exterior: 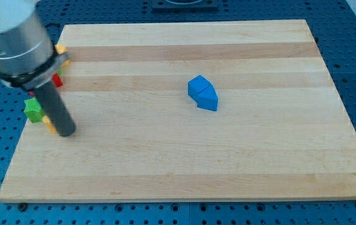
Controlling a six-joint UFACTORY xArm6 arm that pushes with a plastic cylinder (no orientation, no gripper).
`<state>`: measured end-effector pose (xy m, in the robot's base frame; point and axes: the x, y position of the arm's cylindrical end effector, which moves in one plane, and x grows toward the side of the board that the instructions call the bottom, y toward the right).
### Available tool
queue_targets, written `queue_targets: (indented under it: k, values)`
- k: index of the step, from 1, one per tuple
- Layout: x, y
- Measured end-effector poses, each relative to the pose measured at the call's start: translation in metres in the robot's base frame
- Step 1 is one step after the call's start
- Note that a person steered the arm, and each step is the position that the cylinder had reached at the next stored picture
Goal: Move the blue cube towards the left side of the board
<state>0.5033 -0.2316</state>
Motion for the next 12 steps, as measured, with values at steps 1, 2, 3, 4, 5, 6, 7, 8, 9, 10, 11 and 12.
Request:
queue_targets:
  k: [1, 2, 3, 4, 5, 6, 7, 8, 9, 10, 11, 12]
  values:
    - [0.002, -0.017]
    - [0.008, -0.01]
    - [0.008, 0.016]
    - [-0.027, 0.082]
    - [-0.07, 0.153]
    - [-0.11, 0.222]
    - [-0.14, 0.284]
    - [-0.143, 0.342]
    - [-0.131, 0.343]
    - [-0.112, 0.314]
    - [-0.088, 0.269]
    - [-0.083, 0.245]
